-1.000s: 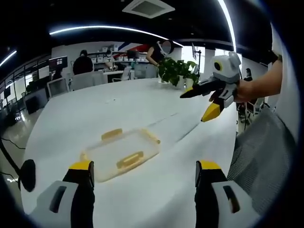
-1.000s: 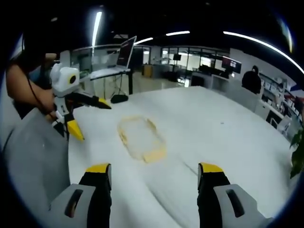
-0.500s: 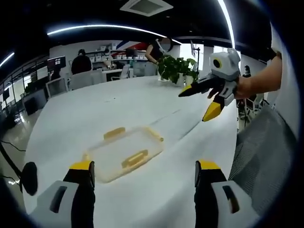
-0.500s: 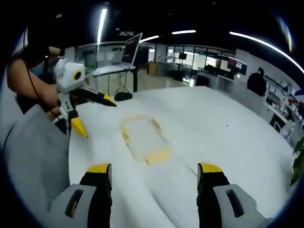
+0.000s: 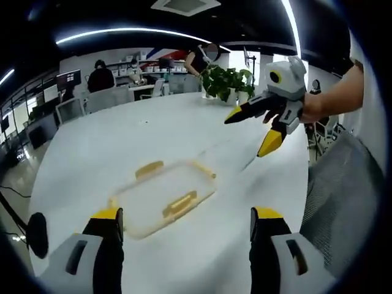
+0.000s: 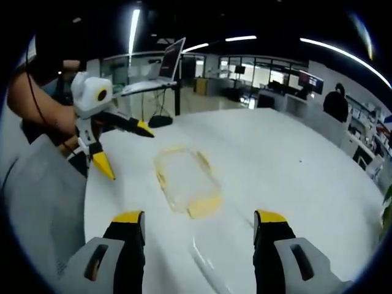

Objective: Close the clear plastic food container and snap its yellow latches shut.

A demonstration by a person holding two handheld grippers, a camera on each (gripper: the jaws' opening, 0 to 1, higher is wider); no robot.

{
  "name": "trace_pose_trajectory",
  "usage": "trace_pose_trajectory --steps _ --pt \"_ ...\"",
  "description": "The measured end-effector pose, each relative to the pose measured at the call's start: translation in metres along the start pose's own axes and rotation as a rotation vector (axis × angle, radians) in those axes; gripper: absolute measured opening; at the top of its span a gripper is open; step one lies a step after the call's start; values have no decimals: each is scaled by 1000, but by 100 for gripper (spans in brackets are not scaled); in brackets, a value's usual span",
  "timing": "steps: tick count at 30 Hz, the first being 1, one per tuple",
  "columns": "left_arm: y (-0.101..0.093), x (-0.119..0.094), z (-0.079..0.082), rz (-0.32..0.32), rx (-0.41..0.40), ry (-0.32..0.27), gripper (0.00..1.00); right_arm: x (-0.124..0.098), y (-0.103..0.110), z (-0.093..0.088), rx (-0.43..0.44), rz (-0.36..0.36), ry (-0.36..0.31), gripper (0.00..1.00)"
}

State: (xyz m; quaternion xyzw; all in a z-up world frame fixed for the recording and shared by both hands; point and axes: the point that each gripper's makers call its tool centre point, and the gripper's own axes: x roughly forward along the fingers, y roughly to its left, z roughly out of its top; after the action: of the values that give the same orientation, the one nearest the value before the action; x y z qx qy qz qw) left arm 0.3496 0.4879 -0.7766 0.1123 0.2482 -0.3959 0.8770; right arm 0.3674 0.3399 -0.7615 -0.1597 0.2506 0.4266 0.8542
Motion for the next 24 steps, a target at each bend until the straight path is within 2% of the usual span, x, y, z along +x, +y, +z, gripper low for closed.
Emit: trace_pose_trajectory --steps 16,24 --pt "10 10 -7 -8 3 31 84 14 -4 -1 -60 33 37 69" --pt "14 12 -11 -30 51 62 83 22 -5 4 -85 61 46 69"
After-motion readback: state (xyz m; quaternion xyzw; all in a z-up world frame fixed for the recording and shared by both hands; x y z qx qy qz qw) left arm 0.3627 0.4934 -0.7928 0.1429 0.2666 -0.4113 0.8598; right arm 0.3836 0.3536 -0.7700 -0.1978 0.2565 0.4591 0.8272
